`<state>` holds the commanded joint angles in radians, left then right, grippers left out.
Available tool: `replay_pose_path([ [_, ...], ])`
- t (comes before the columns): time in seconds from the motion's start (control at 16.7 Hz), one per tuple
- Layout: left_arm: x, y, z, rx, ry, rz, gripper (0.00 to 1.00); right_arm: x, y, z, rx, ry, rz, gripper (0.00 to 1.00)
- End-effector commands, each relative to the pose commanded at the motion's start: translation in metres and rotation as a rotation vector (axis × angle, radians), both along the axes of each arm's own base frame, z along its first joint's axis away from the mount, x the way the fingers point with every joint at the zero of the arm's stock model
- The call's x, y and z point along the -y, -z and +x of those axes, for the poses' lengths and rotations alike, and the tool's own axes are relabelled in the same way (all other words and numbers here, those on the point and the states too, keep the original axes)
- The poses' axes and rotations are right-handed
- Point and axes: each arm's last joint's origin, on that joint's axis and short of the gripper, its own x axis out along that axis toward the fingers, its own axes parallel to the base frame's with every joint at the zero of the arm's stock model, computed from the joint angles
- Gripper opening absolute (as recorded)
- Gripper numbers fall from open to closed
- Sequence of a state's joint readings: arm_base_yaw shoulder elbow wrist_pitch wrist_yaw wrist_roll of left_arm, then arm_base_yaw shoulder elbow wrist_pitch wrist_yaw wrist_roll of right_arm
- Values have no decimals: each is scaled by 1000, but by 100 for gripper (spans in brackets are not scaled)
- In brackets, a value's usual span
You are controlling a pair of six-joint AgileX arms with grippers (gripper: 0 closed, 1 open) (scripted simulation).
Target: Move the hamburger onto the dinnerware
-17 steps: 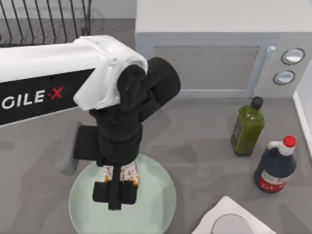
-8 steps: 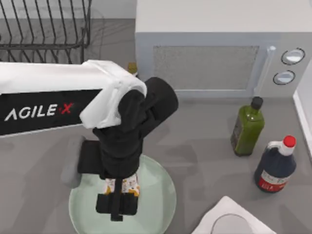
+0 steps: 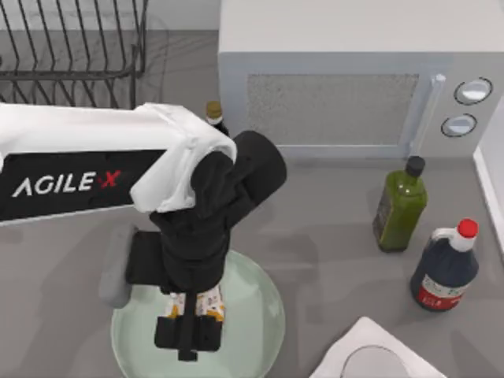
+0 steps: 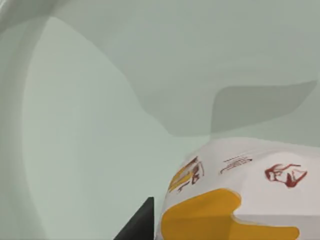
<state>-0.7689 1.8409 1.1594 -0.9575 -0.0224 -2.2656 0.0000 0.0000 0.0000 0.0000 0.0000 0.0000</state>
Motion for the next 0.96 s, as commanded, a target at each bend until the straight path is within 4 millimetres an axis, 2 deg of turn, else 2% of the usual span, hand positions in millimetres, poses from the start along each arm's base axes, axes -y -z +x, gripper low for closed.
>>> replay_pose_path([
  [0.6,0,0,0,0,0,0,98,0,0,0,0,0,0,100],
  [0.96,0,0,0,0,0,0,100,0,0,0,0,0,0,100],
])
